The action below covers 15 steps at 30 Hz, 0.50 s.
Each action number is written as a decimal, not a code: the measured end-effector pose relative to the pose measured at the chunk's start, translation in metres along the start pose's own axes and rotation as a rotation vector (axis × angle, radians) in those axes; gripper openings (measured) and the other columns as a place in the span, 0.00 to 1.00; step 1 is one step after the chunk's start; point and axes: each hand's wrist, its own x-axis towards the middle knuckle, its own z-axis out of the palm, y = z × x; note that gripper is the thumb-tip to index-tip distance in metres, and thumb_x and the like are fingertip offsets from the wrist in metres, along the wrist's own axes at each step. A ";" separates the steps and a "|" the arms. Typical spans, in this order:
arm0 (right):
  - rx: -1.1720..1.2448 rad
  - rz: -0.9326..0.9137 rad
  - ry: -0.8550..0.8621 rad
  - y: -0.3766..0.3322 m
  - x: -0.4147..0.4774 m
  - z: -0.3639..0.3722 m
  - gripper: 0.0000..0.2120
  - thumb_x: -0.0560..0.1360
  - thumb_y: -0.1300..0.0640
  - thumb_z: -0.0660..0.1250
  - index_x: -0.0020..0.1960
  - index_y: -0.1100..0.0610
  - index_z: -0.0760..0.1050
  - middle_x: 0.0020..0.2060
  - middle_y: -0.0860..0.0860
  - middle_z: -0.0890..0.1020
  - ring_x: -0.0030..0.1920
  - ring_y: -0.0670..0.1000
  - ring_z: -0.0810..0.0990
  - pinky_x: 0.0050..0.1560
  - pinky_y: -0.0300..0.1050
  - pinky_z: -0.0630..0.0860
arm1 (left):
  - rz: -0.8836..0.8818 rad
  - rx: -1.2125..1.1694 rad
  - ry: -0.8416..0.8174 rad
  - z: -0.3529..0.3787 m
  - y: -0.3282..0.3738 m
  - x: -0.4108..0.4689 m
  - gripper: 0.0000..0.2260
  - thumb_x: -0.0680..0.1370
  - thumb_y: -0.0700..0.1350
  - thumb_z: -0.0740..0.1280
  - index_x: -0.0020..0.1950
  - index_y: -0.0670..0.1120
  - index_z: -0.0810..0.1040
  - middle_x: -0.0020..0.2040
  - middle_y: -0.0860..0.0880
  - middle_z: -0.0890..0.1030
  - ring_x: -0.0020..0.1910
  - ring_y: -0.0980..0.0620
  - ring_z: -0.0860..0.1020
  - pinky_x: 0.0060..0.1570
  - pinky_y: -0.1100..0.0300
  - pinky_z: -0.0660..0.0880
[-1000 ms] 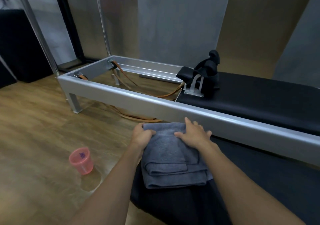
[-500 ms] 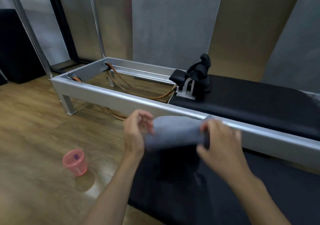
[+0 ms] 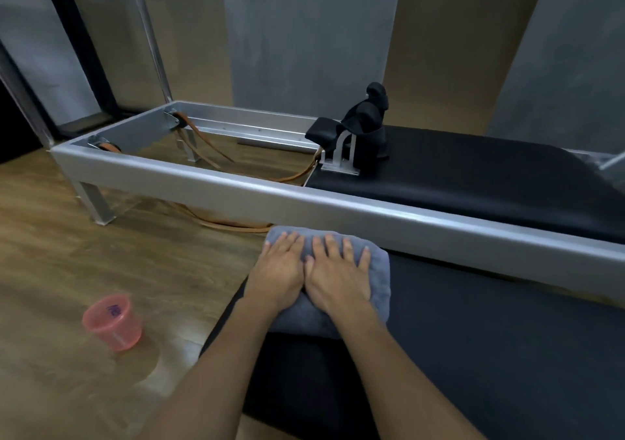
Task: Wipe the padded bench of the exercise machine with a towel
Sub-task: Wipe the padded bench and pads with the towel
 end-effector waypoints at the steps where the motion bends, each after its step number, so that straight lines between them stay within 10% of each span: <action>1: 0.010 -0.013 -0.006 0.001 0.001 -0.001 0.26 0.82 0.45 0.42 0.78 0.50 0.50 0.79 0.50 0.52 0.77 0.58 0.45 0.72 0.67 0.37 | -0.008 -0.032 0.019 0.002 0.000 0.001 0.23 0.83 0.47 0.51 0.79 0.43 0.56 0.79 0.45 0.57 0.79 0.49 0.52 0.75 0.50 0.44; 15: 0.020 -0.074 -0.021 0.075 -0.027 -0.026 0.24 0.83 0.47 0.43 0.78 0.51 0.51 0.79 0.50 0.52 0.78 0.55 0.47 0.74 0.61 0.39 | -0.145 -0.019 -0.034 0.010 0.090 -0.005 0.26 0.83 0.52 0.44 0.80 0.45 0.53 0.80 0.49 0.54 0.79 0.51 0.48 0.76 0.50 0.43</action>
